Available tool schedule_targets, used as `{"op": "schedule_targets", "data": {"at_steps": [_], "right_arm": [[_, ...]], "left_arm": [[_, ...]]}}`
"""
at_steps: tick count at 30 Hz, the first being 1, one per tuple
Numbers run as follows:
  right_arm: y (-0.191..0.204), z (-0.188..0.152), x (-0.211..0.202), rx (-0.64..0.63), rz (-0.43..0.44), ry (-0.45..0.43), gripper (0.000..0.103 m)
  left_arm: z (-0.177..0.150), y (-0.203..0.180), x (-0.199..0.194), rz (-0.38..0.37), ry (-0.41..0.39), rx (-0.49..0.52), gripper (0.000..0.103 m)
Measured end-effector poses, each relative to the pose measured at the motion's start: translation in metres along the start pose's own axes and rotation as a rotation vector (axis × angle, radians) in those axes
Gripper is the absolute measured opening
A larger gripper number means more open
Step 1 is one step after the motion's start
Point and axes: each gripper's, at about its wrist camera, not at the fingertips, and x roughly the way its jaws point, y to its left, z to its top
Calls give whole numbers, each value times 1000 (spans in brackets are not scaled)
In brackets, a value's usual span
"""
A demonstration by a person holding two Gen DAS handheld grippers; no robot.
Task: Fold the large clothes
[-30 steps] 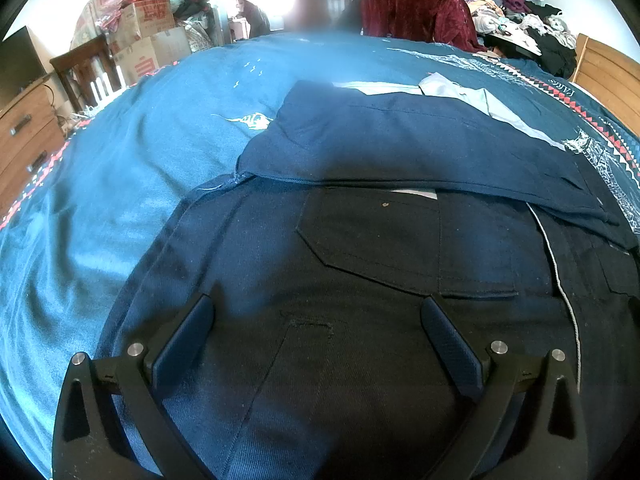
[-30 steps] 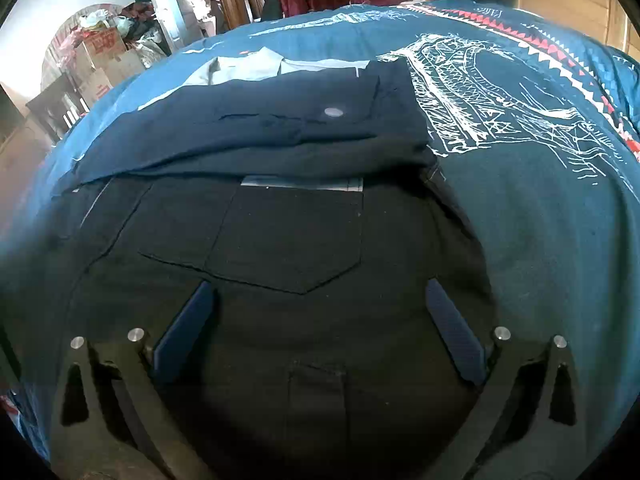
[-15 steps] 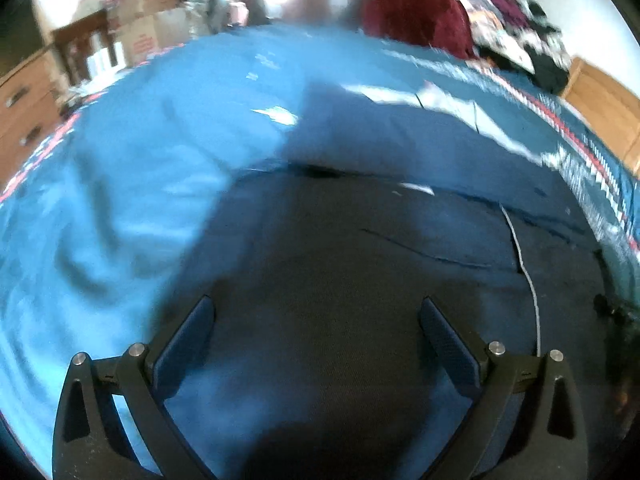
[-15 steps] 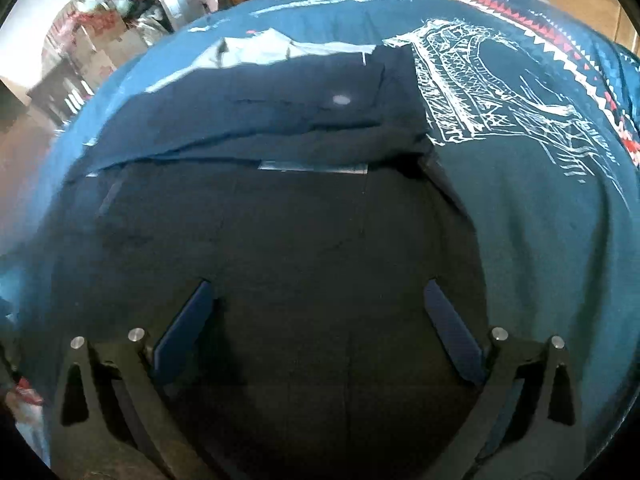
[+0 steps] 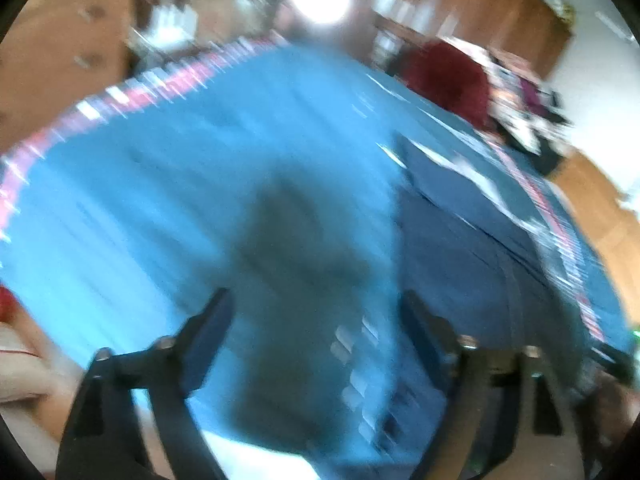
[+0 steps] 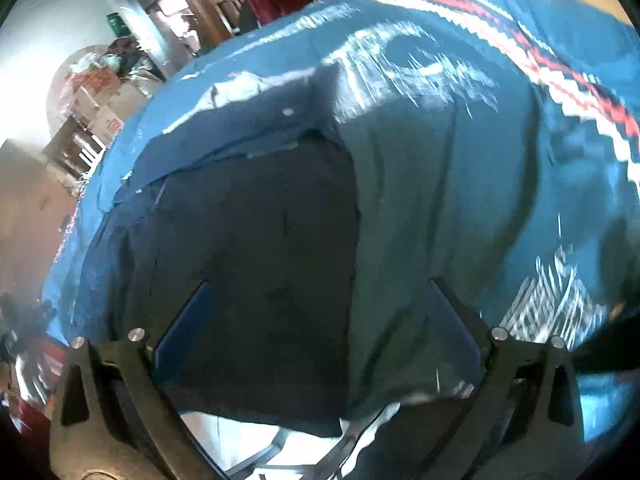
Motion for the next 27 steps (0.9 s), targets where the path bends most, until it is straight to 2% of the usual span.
{"op": "schedule_targets", "data": {"at_steps": [2, 3, 6, 9, 11, 12, 13, 14, 15, 16, 20, 24, 27], "right_arm": [[-1, -5, 6, 18, 3, 27, 103], [-1, -6, 7, 21, 4, 33, 103], [6, -7, 8, 8, 14, 36, 103], [16, -7, 5, -22, 20, 30, 103], [27, -7, 2, -57, 29, 24, 102], [34, -7, 1, -80, 32, 23, 102], [41, -6, 1, -106, 39, 23, 102], [46, -6, 0, -122, 45, 24, 102], [53, -6, 0, -146, 51, 24, 102], [58, -7, 1, -161, 53, 23, 102], [68, -8, 9, -185, 71, 32, 102], [59, -7, 12, -158, 98, 53, 102], [32, -2, 14, -86, 153, 101, 102]], "left_arm": [[-10, -13, 11, -89, 65, 43, 73], [-16, -21, 16, -107, 94, 80, 71], [-31, -41, 34, -99, 176, 178, 65], [-37, -45, 43, -80, 201, 206, 64], [-41, -56, 47, -114, 215, 208, 53], [-43, -60, 47, -106, 215, 223, 45], [-44, -65, 44, -99, 206, 242, 43], [-43, -66, 42, -123, 203, 238, 40], [-45, -64, 35, -155, 199, 223, 26], [-43, -63, 31, -170, 189, 209, 22], [-35, -52, 41, -100, 202, 208, 22], [-24, -49, 60, -119, 236, 201, 26], [-13, -53, 68, -112, 226, 216, 29]]}}
